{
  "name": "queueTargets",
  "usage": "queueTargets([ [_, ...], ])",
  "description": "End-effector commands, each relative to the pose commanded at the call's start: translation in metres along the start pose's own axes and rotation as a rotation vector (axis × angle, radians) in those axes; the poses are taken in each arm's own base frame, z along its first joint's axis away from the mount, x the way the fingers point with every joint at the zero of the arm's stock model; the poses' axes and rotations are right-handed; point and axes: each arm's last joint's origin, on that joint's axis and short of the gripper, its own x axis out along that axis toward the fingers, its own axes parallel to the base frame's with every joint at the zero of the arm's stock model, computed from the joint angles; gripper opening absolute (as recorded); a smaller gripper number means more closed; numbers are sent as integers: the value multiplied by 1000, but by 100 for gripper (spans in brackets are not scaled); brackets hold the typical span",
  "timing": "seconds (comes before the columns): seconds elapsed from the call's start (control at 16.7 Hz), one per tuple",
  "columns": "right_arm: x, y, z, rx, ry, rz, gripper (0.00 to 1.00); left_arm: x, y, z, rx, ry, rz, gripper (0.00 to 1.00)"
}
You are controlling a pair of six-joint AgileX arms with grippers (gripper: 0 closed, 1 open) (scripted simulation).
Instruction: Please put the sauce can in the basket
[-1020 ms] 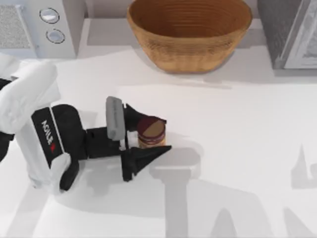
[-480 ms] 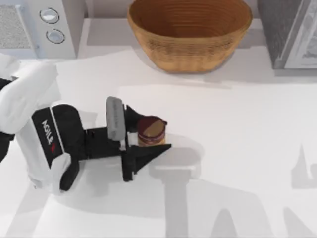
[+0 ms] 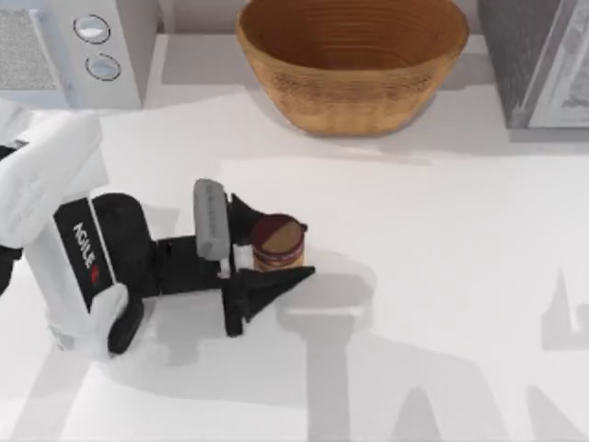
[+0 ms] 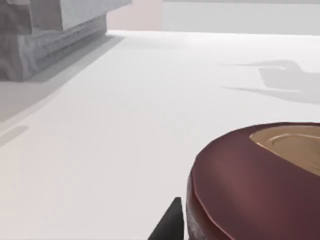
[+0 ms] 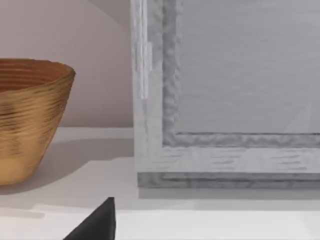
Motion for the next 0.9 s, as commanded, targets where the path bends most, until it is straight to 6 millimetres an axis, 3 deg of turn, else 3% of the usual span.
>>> queueTargets([
  [0.3, 0, 0, 0, 0, 0, 0, 100, -36, -13, 39, 2, 3, 2, 0],
  [0.6, 0, 0, 0, 0, 0, 0, 100, -83, -52, 83, 10, 0, -15, 0],
  [0.9, 0, 0, 0, 0, 0, 0, 100, -109, -84, 97, 2, -2, -9, 0],
])
